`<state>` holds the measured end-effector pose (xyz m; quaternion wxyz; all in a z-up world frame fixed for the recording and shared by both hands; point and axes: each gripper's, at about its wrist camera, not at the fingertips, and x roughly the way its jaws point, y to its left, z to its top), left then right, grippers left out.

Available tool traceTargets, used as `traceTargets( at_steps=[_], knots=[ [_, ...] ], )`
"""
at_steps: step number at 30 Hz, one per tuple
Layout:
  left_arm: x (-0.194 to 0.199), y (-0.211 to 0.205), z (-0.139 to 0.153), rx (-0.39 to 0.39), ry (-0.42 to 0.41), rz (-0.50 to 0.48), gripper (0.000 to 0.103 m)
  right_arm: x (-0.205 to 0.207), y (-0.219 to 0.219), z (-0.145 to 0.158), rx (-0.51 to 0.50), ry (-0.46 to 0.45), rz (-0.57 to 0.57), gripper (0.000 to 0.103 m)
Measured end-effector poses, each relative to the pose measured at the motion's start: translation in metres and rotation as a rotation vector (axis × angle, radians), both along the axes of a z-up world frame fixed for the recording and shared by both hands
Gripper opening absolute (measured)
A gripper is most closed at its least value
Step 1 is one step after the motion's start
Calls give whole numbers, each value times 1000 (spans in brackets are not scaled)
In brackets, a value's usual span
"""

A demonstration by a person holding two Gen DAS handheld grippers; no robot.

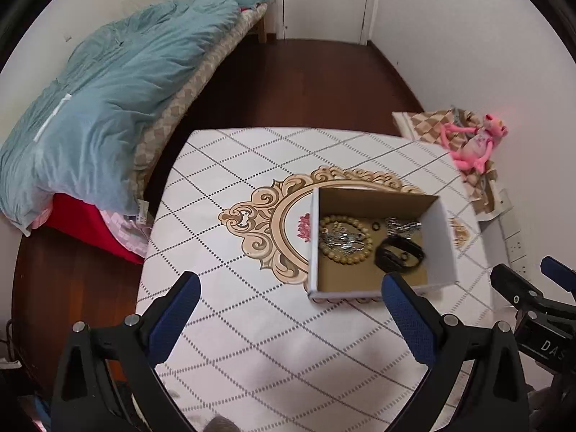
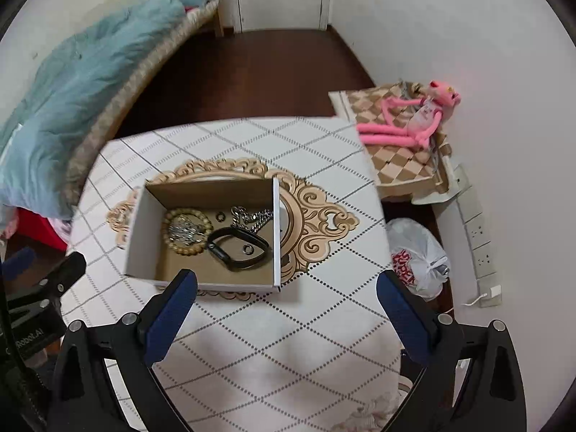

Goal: Organize jewelry

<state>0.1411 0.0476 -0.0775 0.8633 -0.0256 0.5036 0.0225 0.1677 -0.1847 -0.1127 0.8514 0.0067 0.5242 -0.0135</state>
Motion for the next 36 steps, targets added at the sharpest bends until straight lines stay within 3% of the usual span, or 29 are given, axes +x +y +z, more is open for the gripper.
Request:
traceTargets(
  at_steps=[12,17,27,36],
  knots=[
    [-87,-5,102,18,-188,4,103,-98,-6,105,-5,-188,-6,102],
    [-116,-5,130,35,-232,12,103,-132,-4,144,-20,-264,1,103],
    [-155,3,155,27,-260,24,103,-179,2,187,-5,-337,6,103],
    [-171,-1,162,11,-263,8,103,-198,3,194,-11,-343,12,103]
  ],
)
